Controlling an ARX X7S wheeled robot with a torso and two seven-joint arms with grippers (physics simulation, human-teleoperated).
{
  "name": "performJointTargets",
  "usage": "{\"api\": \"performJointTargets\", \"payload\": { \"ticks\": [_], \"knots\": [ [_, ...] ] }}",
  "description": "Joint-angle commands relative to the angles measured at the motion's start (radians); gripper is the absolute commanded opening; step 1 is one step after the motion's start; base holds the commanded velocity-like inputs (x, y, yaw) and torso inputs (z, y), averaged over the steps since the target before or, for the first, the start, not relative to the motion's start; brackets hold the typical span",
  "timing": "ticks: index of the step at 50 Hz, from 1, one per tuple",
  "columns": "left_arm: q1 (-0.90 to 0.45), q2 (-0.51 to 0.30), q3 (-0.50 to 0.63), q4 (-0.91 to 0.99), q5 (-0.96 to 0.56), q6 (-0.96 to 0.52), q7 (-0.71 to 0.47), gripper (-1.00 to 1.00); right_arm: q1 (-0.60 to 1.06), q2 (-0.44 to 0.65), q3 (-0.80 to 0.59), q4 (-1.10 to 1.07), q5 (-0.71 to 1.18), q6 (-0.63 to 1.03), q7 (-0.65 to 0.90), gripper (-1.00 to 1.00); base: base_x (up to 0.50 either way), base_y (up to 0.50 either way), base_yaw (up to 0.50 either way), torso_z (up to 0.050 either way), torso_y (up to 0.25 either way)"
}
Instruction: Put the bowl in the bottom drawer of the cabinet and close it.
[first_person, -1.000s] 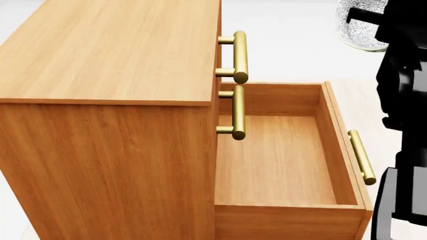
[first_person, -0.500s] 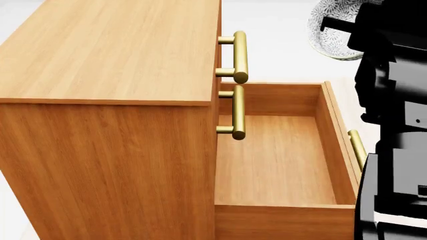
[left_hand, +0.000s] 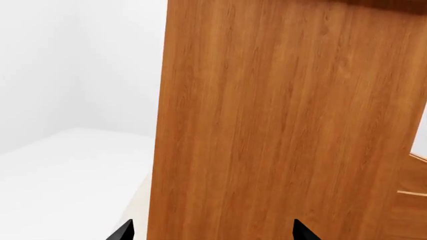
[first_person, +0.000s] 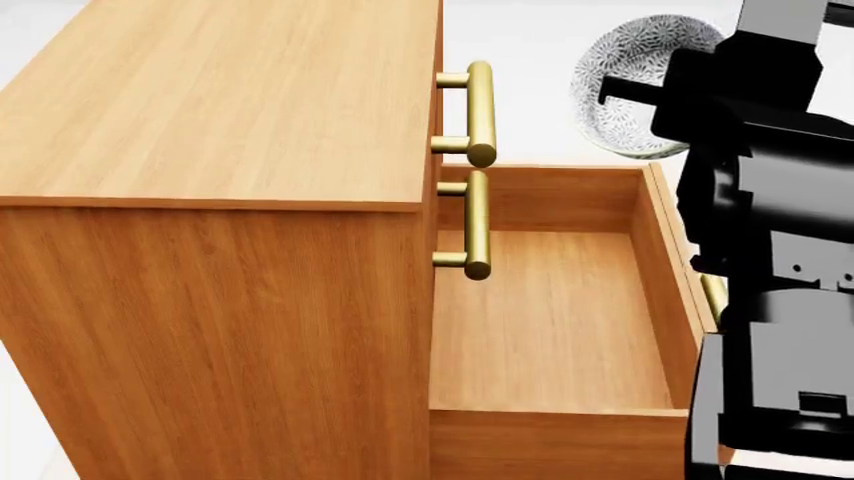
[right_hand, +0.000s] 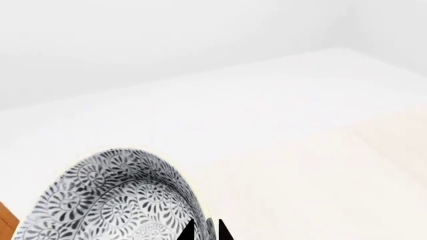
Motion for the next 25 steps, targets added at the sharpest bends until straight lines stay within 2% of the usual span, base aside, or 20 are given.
{"api": "performJointTargets", "payload": {
  "ticks": [1,25],
  "knots": [
    [-0.002,-0.001,0.002,-0.001,-0.001,0.0,-0.002,1.0,-0.023,-0.009,-0.008,-0.034,-0.002,0.016,-0.022,-1.0,0.0,0.0,0.0,0.0,0.0],
    [-0.001,-0.006,0.005,0.002,-0.002,0.001,-0.008,1.0,-0.086,-0.017,-0.015,-0.051,0.007,0.014,-0.037,-1.0,0.0,0.0,0.0,0.0,0.0]
  ]
}}
